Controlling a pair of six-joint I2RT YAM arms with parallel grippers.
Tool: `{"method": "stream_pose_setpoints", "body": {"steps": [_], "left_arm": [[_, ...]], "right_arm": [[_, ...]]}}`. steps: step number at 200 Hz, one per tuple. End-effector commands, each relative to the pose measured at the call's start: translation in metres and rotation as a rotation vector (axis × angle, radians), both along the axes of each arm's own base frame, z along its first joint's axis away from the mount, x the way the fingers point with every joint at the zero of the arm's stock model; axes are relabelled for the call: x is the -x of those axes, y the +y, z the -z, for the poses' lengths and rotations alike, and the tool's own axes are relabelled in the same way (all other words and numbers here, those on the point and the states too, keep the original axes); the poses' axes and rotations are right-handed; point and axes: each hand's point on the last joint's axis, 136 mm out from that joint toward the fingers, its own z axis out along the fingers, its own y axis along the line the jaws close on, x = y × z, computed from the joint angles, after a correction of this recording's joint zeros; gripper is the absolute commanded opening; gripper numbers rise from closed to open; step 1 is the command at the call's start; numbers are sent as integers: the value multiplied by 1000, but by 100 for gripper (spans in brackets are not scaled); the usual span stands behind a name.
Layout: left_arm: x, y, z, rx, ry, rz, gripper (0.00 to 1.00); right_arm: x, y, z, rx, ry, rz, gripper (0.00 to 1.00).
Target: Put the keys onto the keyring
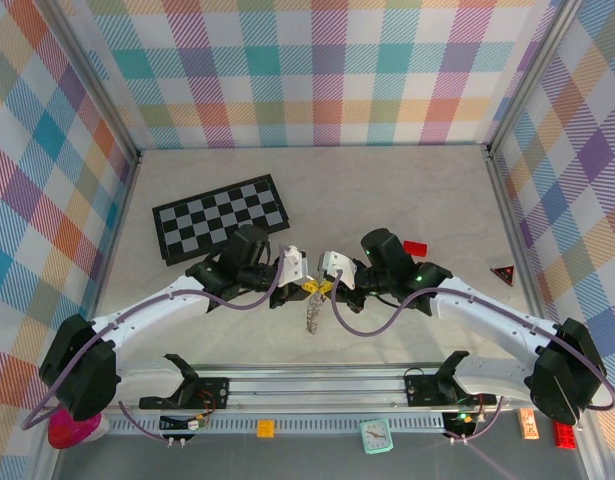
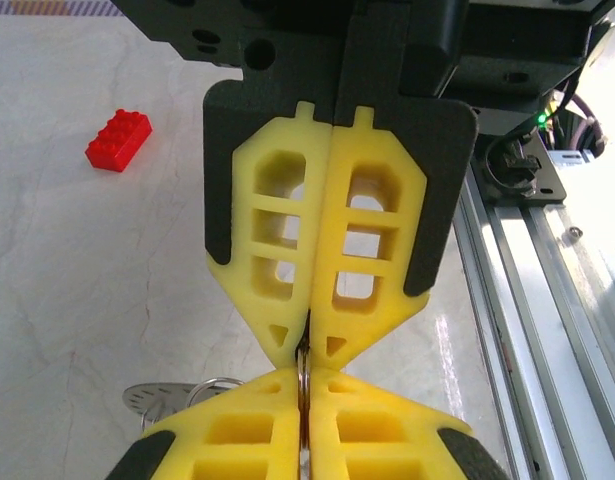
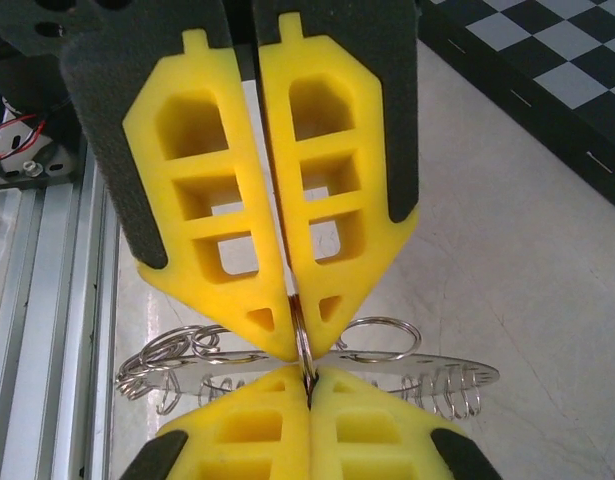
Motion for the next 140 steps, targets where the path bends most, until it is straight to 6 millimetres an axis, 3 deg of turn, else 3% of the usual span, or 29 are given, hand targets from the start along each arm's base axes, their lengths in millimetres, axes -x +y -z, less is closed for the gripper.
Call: {"method": "stream_pose_setpoints", "body": {"steps": [1, 34, 51, 67, 92, 140], "left_arm": [[2, -3, -1, -22, -27, 28, 7], [-1, -3, -3, -21, -55, 20, 0], [-1, -1, -4, -18, -69, 12, 0], [2, -1, -6, 6, -70, 9, 0], [5, -2, -10, 65, -46, 2, 0], [7, -4, -11, 113, -30, -6, 0]], "right_arm": [[7, 11, -25, -86, -25, -64, 0], [6, 10, -26, -99, -19, -50, 0], [3, 7, -27, -131, -31, -5, 20], [-1, -2, -20, -157, -24, 40, 26], [-2, -10, -7, -156, 4, 68, 27], [1, -6, -3, -138, 26, 32, 27]]}}
